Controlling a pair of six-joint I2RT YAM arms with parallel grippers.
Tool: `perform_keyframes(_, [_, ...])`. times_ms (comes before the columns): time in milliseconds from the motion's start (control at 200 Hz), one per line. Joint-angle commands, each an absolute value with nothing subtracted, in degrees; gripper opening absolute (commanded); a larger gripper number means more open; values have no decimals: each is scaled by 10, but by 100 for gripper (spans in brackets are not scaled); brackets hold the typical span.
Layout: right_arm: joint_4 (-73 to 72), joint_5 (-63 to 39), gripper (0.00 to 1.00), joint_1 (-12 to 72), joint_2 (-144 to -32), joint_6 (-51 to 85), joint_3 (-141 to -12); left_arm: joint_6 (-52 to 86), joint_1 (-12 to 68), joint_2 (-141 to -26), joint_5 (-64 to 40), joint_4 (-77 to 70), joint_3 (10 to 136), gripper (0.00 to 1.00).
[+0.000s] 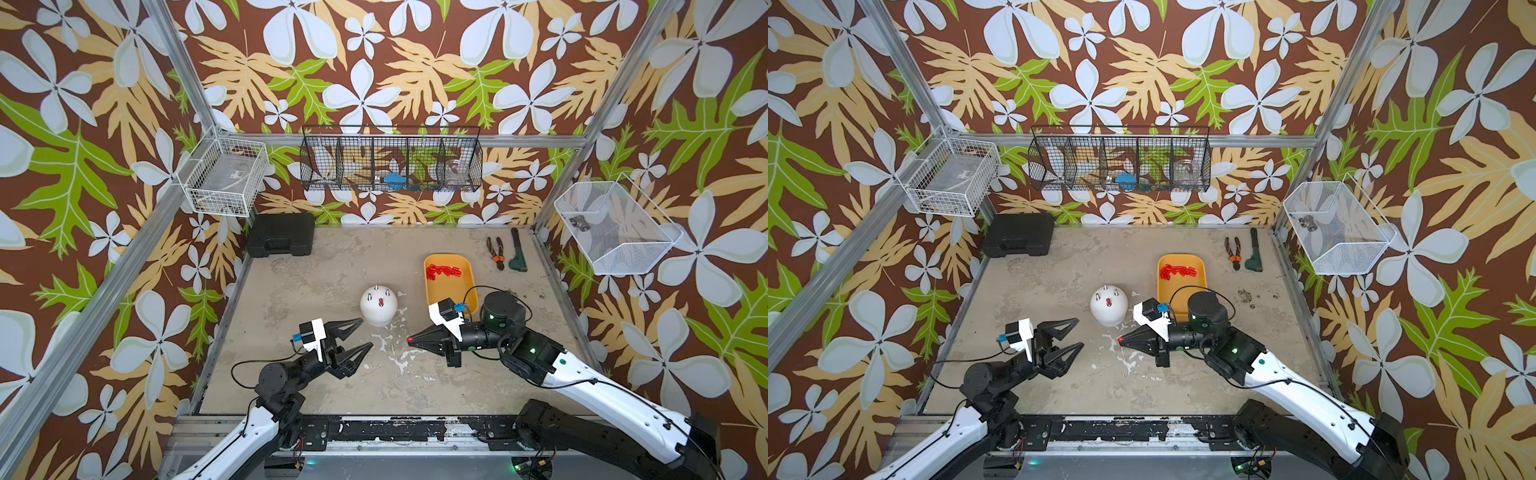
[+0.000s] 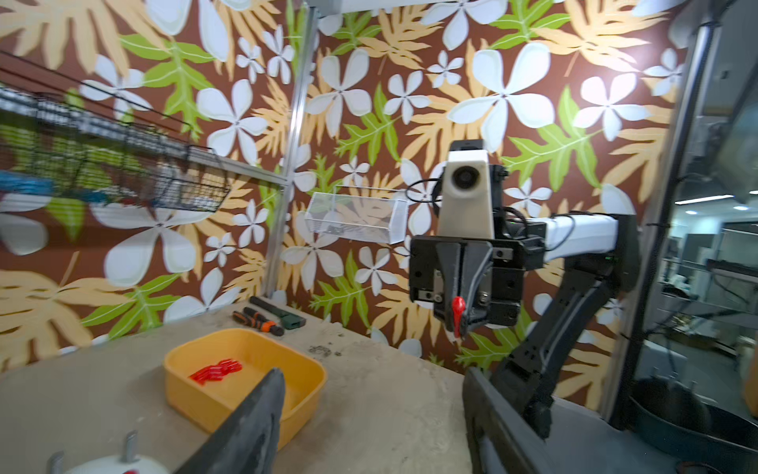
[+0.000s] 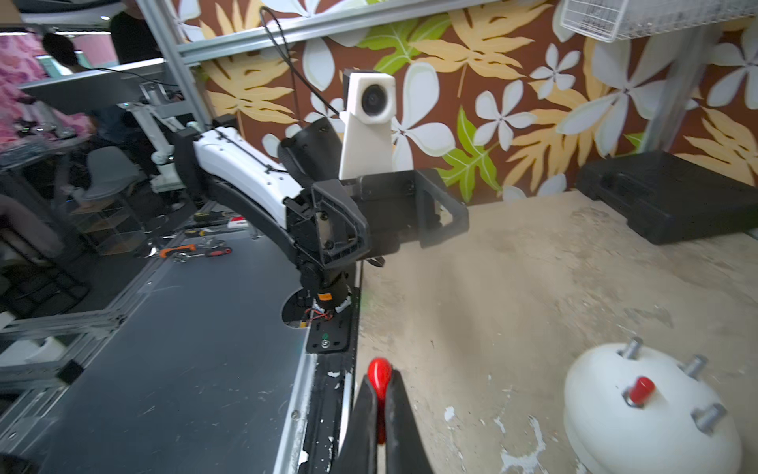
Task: Cover the protruding screws with screw protection sleeves
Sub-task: Pick up the screw protection sleeve from the center of the board.
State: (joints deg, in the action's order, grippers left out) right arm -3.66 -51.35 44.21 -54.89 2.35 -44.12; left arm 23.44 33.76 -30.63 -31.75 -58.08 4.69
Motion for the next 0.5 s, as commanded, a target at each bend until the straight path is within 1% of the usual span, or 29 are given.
perform_keyframes(0, [14,-577,7,441,-557,-21,-471,193,374,-328,-369,-591,81,68])
perform_keyframes(80, [50,-556,7,442,-561,-45,-485,172,389,-341,-375,-561,107,69])
perform_keyframes(165, [57,-545,8,443,-566,-49,-491,154,398,-364,-384,-531,132,68])
perform_keyframes(235, [52,-515,8,442,-570,-51,-489,139,409,-384,-385,-513,144,68])
perform_keyframes(375, [74,-491,10,449,-597,-60,-500,122,422,-415,-381,-501,158,68])
perform_keyframes(405, [68,-466,10,453,-602,-53,-498,115,423,-420,-378,-496,159,66])
perform_keyframes(445, [73,-409,10,460,-615,-49,-501,110,423,-422,-367,-485,160,63])
perform_keyframes(495, [86,-362,10,462,-637,-48,-508,105,424,-413,-341,-476,153,61])
